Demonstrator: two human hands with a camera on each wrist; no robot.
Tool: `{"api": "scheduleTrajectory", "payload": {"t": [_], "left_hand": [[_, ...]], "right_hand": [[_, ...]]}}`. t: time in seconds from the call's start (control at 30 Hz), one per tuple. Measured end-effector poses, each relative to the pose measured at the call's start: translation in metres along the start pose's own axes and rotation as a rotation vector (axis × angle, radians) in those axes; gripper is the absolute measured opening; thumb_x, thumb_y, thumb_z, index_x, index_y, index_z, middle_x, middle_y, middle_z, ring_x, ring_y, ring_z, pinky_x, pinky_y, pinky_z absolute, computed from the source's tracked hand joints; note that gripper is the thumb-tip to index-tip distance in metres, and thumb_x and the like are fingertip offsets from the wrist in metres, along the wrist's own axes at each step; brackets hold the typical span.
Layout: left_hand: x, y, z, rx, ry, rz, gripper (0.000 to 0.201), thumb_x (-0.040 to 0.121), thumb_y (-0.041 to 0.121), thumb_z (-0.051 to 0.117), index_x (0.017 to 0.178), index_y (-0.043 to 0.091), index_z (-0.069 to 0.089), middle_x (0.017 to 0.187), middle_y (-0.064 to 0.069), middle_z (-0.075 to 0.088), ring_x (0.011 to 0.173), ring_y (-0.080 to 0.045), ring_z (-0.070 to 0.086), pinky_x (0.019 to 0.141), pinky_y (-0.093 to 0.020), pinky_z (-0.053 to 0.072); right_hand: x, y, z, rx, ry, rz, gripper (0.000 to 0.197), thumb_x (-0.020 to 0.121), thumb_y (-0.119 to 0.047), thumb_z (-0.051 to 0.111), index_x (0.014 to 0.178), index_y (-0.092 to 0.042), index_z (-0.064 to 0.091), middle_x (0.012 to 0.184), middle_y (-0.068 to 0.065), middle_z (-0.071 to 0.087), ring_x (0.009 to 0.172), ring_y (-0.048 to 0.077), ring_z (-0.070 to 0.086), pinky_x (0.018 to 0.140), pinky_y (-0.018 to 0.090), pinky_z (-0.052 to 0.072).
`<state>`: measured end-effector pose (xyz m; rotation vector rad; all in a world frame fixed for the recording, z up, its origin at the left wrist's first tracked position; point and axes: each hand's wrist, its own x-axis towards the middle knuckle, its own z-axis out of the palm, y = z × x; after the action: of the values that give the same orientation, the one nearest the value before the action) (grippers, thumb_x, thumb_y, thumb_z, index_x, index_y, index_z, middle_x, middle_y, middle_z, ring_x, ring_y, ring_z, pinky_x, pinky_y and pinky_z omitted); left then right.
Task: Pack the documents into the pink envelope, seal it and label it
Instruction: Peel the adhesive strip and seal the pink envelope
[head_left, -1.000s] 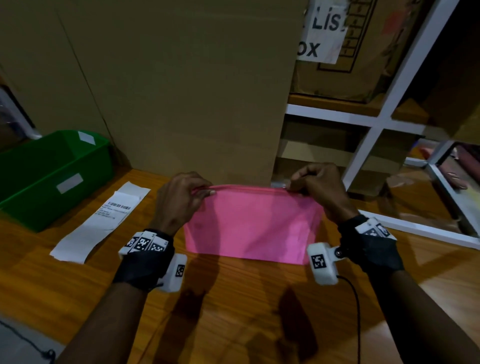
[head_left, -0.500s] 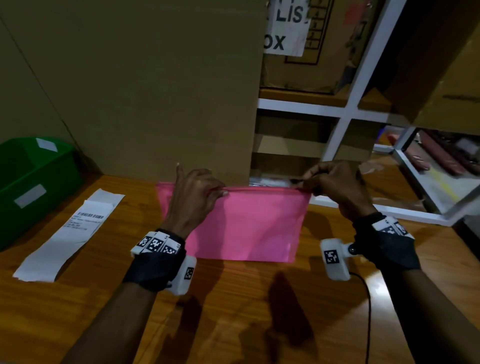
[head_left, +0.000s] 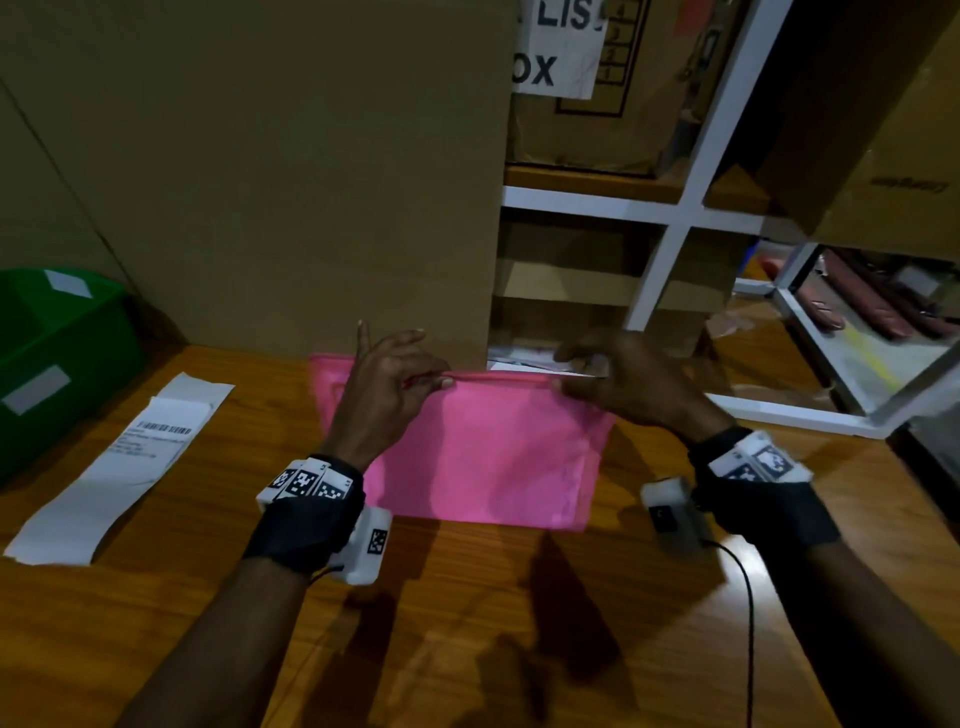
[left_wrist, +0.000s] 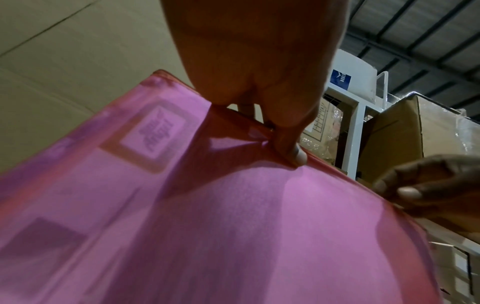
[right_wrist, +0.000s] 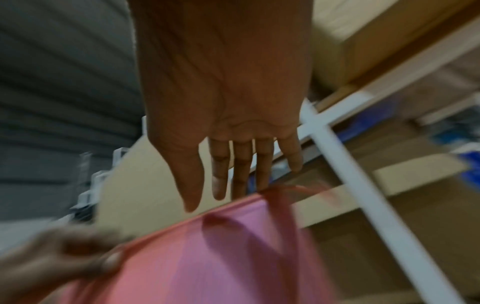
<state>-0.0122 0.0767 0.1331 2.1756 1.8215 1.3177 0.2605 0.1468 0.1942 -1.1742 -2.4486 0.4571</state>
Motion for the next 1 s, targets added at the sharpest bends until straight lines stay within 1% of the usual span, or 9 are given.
{"api": "scheduleTrajectory", "payload": {"t": [0.13, 0.23, 0.37, 0.47, 0.6, 0.7, 0.8, 0.93, 1.0], "left_hand": [[-0.007, 0.007, 0.001, 0.055, 0.013, 0.054, 0.012, 0.081, 0.022, 0.074, 0.091, 0.016, 0.076, 0.098, 0.001, 0.075, 0.125, -0.025, 0.052, 0.117, -0.051, -0.001], [-0.019, 0.004, 0.000, 0.138, 0.096, -0.014, 0.023, 0.083, 0.024, 0.072, 0.105, 0.017, 0.071, 0.117, -0.002, 0.069, 0.136, -0.025, 0.042, 0.117, -0.056, 0.006], [-0.064, 0.005, 0.007, 0.180, 0.176, -0.296, 0.075, 0.083, 0.035, 0.070, 0.146, 0.016, 0.035, 0.158, -0.008, 0.025, 0.148, -0.026, 0.014, 0.119, -0.055, 0.006], [-0.110, 0.006, 0.028, 0.173, 0.031, -0.489, 0.102, 0.080, 0.061, 0.062, 0.154, 0.016, 0.010, 0.163, -0.009, 0.001, 0.149, -0.027, -0.002, 0.115, -0.053, 0.002], [-0.145, -0.003, 0.054, 0.143, -0.207, -0.632, 0.115, 0.069, 0.082, 0.037, 0.154, 0.012, 0.003, 0.162, -0.010, -0.002, 0.150, -0.029, -0.001, 0.114, -0.062, 0.009], [-0.150, -0.003, 0.061, 0.144, -0.252, -0.656, 0.112, 0.069, 0.083, 0.033, 0.154, 0.015, 0.008, 0.162, -0.009, 0.002, 0.149, -0.029, 0.004, 0.116, -0.060, 0.013], [-0.152, -0.002, 0.063, 0.210, -0.371, -0.652, 0.112, 0.067, 0.085, 0.022, 0.154, 0.016, 0.009, 0.163, -0.007, 0.000, 0.150, -0.026, 0.003, 0.118, -0.056, 0.009], [-0.167, -0.005, 0.069, 0.286, -0.601, -0.631, 0.143, 0.038, 0.099, -0.015, 0.155, 0.018, 0.003, 0.163, -0.007, -0.007, 0.150, -0.024, -0.003, 0.117, -0.054, 0.003], [-0.177, -0.006, 0.071, 0.306, -0.666, -0.617, 0.142, 0.037, 0.096, -0.023, 0.155, 0.020, -0.002, 0.162, -0.006, -0.013, 0.150, -0.023, -0.010, 0.117, -0.053, -0.002]], "right_hand": [[0.017, -0.029, 0.032, -0.170, -0.109, -0.128, 0.023, 0.087, -0.032, 0.065, 0.109, -0.027, 0.070, 0.109, -0.005, 0.070, 0.094, 0.015, 0.063, 0.078, 0.036, 0.052], [0.027, -0.034, 0.049, -0.171, -0.095, -0.147, 0.020, 0.086, -0.029, 0.063, 0.103, -0.026, 0.073, 0.100, -0.001, 0.072, 0.092, 0.022, 0.064, 0.076, 0.040, 0.052], [0.032, -0.025, 0.059, -0.046, 0.001, -0.096, 0.016, 0.082, -0.024, 0.069, 0.095, -0.020, 0.077, 0.092, 0.002, 0.075, 0.085, 0.021, 0.066, 0.068, 0.031, 0.046], [0.032, -0.021, 0.063, 0.046, 0.053, -0.054, 0.010, 0.082, -0.020, 0.071, 0.086, -0.014, 0.078, 0.070, 0.002, 0.071, 0.065, 0.015, 0.061, 0.060, 0.030, 0.042], [0.025, -0.010, 0.076, 0.453, 0.143, 0.159, 0.015, 0.082, -0.012, 0.072, 0.067, -0.014, 0.073, 0.047, -0.014, 0.048, 0.040, -0.001, 0.037, 0.046, 0.021, 0.028], [0.012, -0.007, 0.095, 0.770, 0.202, 0.353, 0.026, 0.084, -0.002, 0.068, 0.063, -0.017, 0.069, 0.043, -0.015, 0.045, 0.041, -0.001, 0.033, 0.043, 0.017, 0.024], [-0.010, 0.001, 0.129, 0.894, 0.128, 0.531, 0.019, 0.082, 0.003, 0.069, 0.068, -0.010, 0.071, 0.052, -0.005, 0.056, 0.046, 0.006, 0.044, 0.049, 0.018, 0.035], [-0.044, 0.030, 0.183, 0.736, -0.008, 0.599, 0.021, 0.061, -0.028, 0.076, 0.066, -0.008, 0.072, 0.067, 0.005, 0.068, 0.062, 0.020, 0.060, 0.055, 0.048, 0.050], [-0.060, 0.032, 0.191, 0.579, -0.049, 0.584, 0.023, 0.061, -0.033, 0.074, 0.074, -0.014, 0.073, 0.074, 0.001, 0.073, 0.069, 0.020, 0.066, 0.062, 0.044, 0.055]]}}
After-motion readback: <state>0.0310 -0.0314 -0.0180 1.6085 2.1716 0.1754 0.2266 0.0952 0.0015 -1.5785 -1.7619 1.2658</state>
